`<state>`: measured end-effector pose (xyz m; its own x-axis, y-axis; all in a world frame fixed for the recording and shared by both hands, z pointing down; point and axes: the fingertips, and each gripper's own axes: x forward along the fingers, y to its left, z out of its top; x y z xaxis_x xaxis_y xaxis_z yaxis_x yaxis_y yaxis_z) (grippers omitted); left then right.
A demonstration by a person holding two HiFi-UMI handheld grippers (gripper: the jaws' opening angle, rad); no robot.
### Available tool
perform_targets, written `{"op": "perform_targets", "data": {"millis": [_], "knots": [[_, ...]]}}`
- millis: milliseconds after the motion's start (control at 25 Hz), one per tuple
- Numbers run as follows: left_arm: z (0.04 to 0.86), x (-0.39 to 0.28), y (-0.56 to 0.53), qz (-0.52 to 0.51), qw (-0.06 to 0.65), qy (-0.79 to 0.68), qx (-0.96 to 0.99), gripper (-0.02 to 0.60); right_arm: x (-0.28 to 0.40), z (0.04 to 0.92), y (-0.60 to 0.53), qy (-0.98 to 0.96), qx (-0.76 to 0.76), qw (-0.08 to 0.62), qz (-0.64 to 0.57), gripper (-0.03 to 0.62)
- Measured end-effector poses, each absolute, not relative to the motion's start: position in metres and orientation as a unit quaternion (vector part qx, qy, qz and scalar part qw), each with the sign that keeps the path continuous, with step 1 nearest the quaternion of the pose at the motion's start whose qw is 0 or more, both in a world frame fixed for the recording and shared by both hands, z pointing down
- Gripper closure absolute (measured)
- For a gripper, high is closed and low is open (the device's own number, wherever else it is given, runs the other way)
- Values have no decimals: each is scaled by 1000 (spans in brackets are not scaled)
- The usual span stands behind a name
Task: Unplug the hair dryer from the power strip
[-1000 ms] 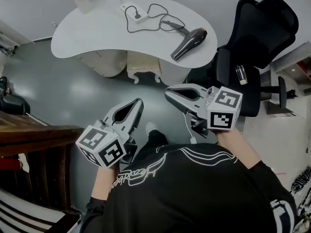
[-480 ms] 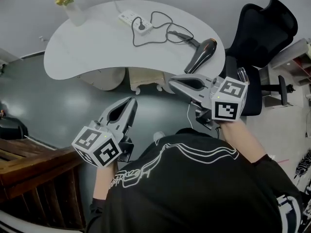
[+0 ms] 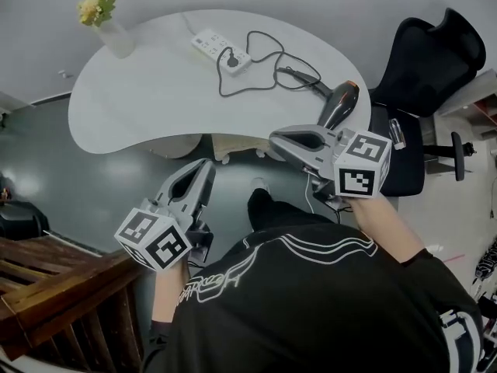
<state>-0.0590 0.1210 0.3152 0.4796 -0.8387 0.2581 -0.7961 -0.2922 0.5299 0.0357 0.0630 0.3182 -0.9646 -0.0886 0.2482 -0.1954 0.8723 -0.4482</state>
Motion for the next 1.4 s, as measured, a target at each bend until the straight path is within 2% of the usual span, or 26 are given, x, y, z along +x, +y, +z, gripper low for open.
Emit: {"op": "perform_targets", "data": {"millis": [160,400,1000,1200,1400], "knots": [[317,-80,87,-35,299,-513,804,578,17,328,22,-966,81,134,204,597],[316,-101,15,13,245,-516,821,578,8,334,-57,-964,108,122,211,597],[349,-153,-146,73,256,-500,824,577,13,356,-146,-938,176,123,272,597],[372,-157,-180,73,300,-458,834,577,6,360,-157,-923,205,109,305,597],[412,-164,-211,115,305,-426,844,577,-7,371,-170,-918,225,99,311,597]]}}
